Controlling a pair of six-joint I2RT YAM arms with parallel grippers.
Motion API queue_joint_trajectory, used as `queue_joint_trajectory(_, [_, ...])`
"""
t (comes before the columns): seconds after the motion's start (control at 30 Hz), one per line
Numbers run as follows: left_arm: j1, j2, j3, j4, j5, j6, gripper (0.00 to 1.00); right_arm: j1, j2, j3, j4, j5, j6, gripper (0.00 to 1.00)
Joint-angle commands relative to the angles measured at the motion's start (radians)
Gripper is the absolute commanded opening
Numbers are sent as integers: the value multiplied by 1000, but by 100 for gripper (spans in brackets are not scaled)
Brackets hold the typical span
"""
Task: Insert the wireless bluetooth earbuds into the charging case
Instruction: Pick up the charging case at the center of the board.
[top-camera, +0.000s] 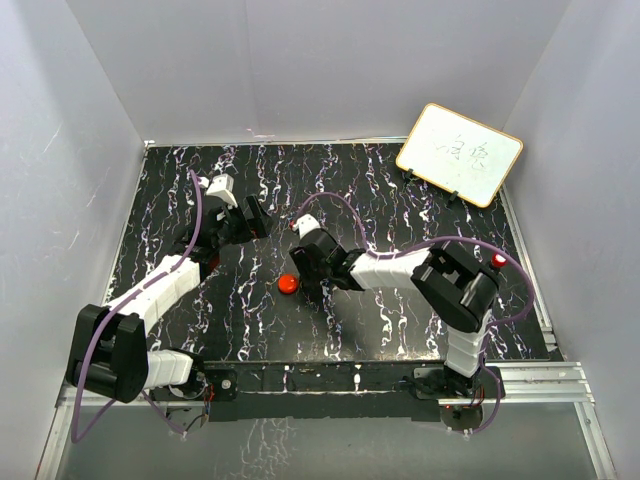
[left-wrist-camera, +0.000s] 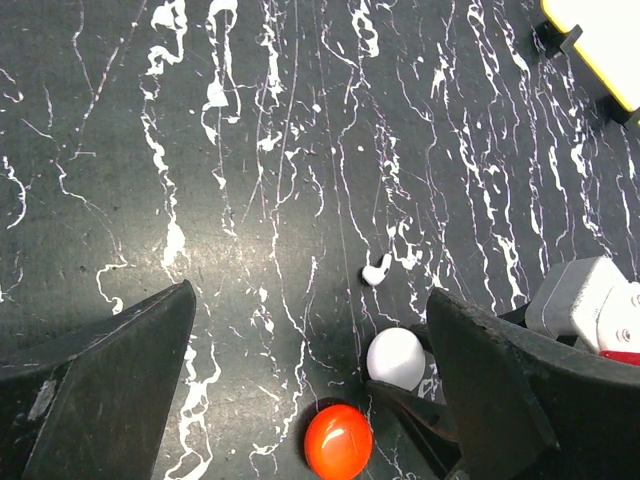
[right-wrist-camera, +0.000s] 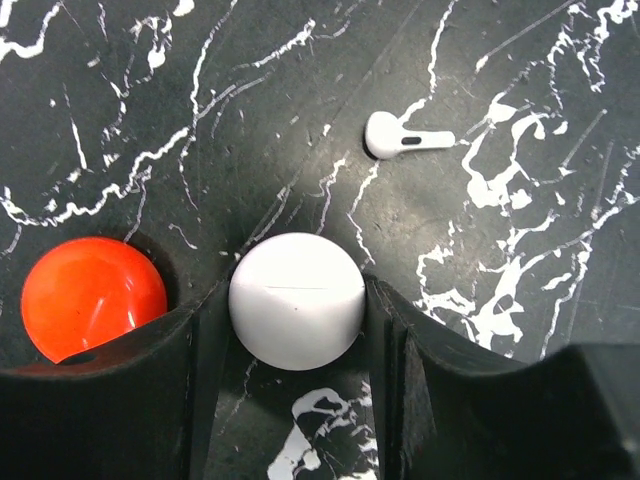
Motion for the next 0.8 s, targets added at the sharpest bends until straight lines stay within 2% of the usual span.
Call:
queue_joint_trajectory(0.0, [0, -14, 24, -26, 78, 6, 99, 3, -95, -42, 18, 59, -66, 43])
queue_joint_trajectory(0.1, [1, 29, 62, -42, 183, 7, 99, -9, -217, -115, 113, 33, -168, 43])
queue_joint_trajectory(0.2, [1, 39, 47, 10, 264, -28, 99, -32, -319, -184, 218, -30, -246, 42])
queue_joint_trajectory(0.4, [0, -1, -4, 114, 367, -61, 99, -106, -497, -346, 453, -241, -314, 42])
queue_joint_trajectory(0.53, [1, -27, -38, 190, 442, -93, 99, -141, -526, -358, 474, -313, -328, 42])
queue_joint_trajectory(0.77, [0, -45, -46, 171, 449, -98, 99, -144, -515, -333, 461, -341, -331, 41])
